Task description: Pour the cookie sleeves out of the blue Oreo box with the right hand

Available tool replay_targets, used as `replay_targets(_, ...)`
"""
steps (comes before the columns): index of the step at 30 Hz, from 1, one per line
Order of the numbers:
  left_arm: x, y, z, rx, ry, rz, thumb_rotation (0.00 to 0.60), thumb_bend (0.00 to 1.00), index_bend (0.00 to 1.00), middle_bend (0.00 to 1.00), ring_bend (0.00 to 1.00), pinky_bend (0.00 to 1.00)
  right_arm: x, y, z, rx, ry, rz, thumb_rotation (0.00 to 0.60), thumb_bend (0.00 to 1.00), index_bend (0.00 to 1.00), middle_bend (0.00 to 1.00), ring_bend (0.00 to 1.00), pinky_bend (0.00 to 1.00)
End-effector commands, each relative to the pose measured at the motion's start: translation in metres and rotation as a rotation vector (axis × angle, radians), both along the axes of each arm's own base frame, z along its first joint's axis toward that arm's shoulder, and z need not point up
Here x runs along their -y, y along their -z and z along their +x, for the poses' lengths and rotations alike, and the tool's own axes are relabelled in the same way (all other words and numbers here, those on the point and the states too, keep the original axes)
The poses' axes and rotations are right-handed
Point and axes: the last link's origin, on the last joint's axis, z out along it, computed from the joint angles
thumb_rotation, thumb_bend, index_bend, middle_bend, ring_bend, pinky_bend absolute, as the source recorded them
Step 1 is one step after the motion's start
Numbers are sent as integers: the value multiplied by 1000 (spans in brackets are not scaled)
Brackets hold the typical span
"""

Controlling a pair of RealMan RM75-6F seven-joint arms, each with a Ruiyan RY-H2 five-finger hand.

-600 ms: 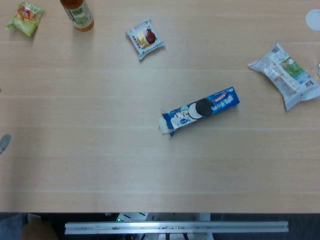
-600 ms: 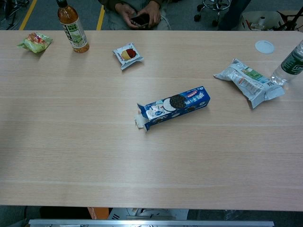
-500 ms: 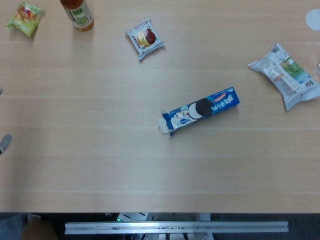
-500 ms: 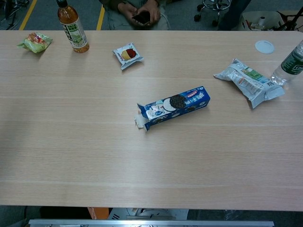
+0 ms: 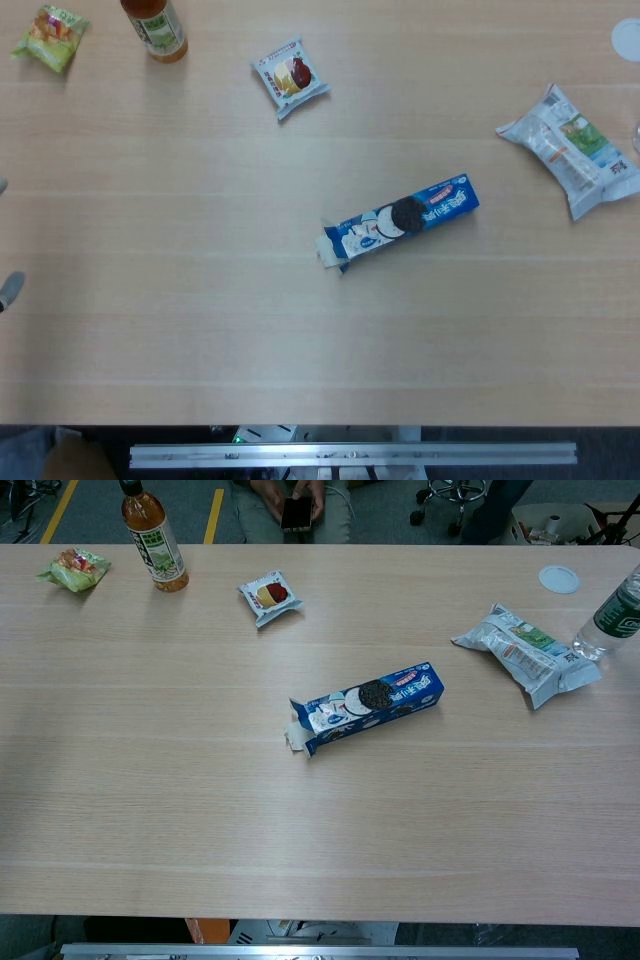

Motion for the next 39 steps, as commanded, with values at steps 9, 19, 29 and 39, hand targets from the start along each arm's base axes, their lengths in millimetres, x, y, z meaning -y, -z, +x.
replay_targets(9,4,-3,-3,3,-7,9,600,201,134,114,117,58,65,34,62,-109,-181,178,600,48,47,189,171,434)
replay_targets(19,10,-3,-6,7,-16,6,600,201,134,115,117,58,104,90,118,-249,-294,315,600,0,47,180,125,337)
replay_targets(29,10,-3,-8,19,-24,8,600,201,134,115,117,58,120,159,149,-386,-375,404,600,0,46,172,107,300)
replay_targets(39,13,-3,-13,23,-38,7,600,201,134,115,117,58,128,206,145,-451,-350,454,600,0,47,173,107,300)
